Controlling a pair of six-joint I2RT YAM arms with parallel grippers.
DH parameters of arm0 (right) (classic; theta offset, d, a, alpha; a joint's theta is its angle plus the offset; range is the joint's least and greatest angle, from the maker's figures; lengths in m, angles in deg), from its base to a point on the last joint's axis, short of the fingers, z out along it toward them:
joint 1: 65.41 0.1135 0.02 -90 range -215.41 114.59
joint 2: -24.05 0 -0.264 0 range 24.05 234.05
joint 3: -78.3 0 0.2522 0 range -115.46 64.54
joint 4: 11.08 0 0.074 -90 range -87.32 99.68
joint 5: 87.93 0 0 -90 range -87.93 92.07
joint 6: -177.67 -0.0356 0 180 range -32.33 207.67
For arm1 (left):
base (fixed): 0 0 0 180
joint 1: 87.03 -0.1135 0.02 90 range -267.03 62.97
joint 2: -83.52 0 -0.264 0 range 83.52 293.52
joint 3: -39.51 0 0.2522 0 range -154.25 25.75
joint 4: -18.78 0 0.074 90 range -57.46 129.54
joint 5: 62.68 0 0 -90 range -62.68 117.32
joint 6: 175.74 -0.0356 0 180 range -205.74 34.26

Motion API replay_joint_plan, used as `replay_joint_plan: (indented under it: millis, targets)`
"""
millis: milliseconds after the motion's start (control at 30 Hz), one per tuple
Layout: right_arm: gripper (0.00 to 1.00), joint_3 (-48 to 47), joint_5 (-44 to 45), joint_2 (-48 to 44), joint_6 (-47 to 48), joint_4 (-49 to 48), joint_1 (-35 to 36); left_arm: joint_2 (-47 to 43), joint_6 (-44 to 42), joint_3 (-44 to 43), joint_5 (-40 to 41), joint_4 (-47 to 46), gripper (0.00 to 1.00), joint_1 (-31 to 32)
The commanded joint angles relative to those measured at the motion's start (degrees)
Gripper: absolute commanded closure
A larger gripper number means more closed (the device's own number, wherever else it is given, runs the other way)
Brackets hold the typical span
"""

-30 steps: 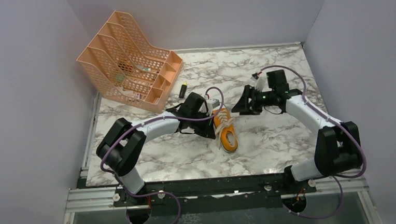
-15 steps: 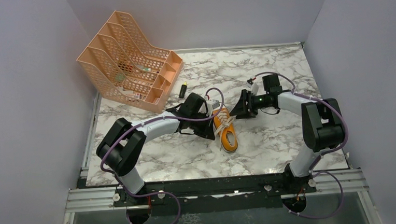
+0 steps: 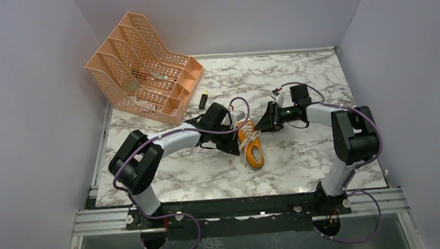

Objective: Tie the shoes

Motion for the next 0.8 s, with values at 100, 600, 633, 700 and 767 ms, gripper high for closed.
replay_joint_plan:
  millis: [100, 600, 633, 700, 767]
  targets:
    - [0.66, 0.62, -1.64, 0.31, -0.82, -1.72, 0.83, -0.18, -0.45, -0.46, -1.67, 0.01, 1.0, -0.22]
    - [1.0, 7.58, 11.58, -9.02, -9.15, -9.77, 0.86, -2.27, 0.54, 4.23, -3.34, 1.21, 1.0, -0.23]
    - [0.99, 7.87, 12.06, -9.12, -9.44, -10.12, 0.81, -2.55, 0.52, 4.5, -3.15, 1.4, 1.0, -0.19]
    - [0.99, 8.18, 14.1, -9.68, -9.95, -10.08, 0.85, -3.16, 0.73, 5.17, -2.87, 1.7, 1.0, -0.21]
    - [1.0, 8.23, 16.6, -10.58, -10.25, -9.6, 0.76, -3.55, 0.93, 5.9, -2.65, 1.96, 1.0, -0.19]
